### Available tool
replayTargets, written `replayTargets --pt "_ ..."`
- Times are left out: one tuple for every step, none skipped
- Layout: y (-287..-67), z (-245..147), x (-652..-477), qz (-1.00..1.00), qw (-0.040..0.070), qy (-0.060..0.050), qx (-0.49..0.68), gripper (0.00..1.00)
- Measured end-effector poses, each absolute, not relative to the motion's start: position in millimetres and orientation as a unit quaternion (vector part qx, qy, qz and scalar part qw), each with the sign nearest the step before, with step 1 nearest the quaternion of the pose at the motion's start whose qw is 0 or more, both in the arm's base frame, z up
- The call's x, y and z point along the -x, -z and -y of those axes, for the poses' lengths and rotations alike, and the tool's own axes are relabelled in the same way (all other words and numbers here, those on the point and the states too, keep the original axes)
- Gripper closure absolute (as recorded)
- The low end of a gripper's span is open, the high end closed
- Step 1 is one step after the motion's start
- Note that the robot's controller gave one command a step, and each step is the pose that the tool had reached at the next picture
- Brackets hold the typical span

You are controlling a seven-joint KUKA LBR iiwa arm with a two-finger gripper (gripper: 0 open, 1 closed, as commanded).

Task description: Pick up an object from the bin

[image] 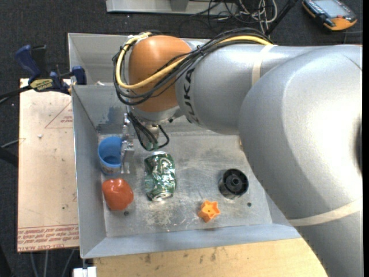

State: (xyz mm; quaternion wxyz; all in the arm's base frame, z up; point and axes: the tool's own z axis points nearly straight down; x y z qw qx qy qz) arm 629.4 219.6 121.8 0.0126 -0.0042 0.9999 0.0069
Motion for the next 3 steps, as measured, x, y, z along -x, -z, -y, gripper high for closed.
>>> replayTargets --pt "-121.7 -219.6 -629.4 -1.0 0.013 -0.007 0.004 1.0" --pt "-121.7 -219.6 -629.4 -1.0 0.013 -0.007 0.004 1.0" --pt "-121.7 -219.5 -629.4 -1.0 0.013 -0.007 0.004 1.0"
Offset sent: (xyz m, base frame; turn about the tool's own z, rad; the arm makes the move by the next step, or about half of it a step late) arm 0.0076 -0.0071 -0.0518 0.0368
